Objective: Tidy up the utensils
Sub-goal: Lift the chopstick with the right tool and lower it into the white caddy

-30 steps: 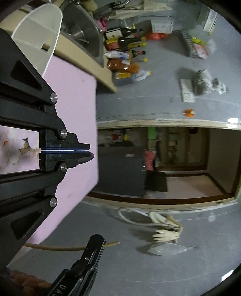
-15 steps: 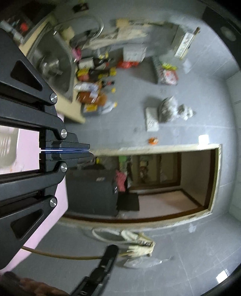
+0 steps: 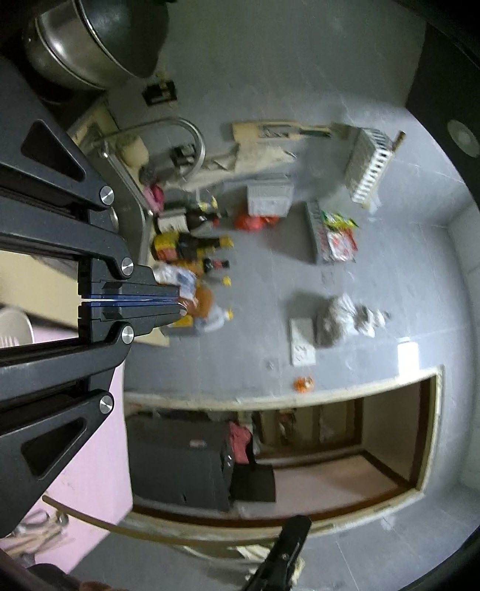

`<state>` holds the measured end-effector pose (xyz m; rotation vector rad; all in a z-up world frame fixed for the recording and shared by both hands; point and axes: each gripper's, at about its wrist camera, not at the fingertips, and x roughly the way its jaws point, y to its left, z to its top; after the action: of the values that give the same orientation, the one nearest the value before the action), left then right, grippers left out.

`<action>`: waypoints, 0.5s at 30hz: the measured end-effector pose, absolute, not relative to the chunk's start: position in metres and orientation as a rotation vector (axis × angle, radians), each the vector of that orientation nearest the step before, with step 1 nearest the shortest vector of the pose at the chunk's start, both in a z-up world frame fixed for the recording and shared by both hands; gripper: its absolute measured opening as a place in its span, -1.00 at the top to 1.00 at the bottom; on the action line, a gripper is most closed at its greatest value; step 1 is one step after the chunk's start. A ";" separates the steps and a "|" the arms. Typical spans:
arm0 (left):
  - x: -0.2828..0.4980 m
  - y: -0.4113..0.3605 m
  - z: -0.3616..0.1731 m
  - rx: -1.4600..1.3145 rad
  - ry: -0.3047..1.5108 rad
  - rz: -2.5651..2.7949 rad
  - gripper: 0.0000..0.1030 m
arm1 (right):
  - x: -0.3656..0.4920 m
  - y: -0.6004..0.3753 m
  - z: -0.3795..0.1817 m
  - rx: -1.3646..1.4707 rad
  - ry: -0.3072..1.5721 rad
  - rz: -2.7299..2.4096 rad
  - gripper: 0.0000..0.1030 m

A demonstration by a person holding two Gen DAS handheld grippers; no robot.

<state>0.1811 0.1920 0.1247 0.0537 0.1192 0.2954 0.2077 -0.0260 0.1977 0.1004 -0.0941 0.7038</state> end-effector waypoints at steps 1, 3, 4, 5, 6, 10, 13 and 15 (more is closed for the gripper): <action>0.183 0.196 0.120 0.051 0.131 0.309 1.00 | 0.210 -0.022 0.194 0.100 -0.090 0.706 0.94; 0.187 0.202 0.111 0.054 0.151 0.329 1.00 | 0.213 -0.012 0.185 0.091 -0.086 0.708 0.94; 0.189 0.202 0.106 0.060 0.163 0.337 1.00 | 0.215 -0.008 0.179 0.081 -0.087 0.705 0.94; 0.192 0.202 0.101 0.067 0.173 0.341 1.00 | 0.216 -0.005 0.173 0.070 -0.090 0.707 0.94; 0.194 0.201 0.097 0.075 0.181 0.343 1.00 | 0.218 -0.002 0.168 0.062 -0.089 0.708 0.94; 0.206 0.192 0.079 0.120 0.203 0.345 1.00 | 0.224 0.007 0.145 0.035 -0.086 0.700 0.94; 0.212 0.188 0.067 0.145 0.216 0.326 1.00 | 0.225 0.011 0.128 0.011 -0.073 0.698 0.94; 0.216 0.186 0.058 0.151 0.232 0.307 1.00 | 0.226 0.012 0.120 -0.006 -0.054 0.703 0.94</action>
<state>0.2156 0.1857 0.0578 0.1507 0.2323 0.3069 0.2259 0.0124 0.1198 -0.0055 -0.0543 0.7025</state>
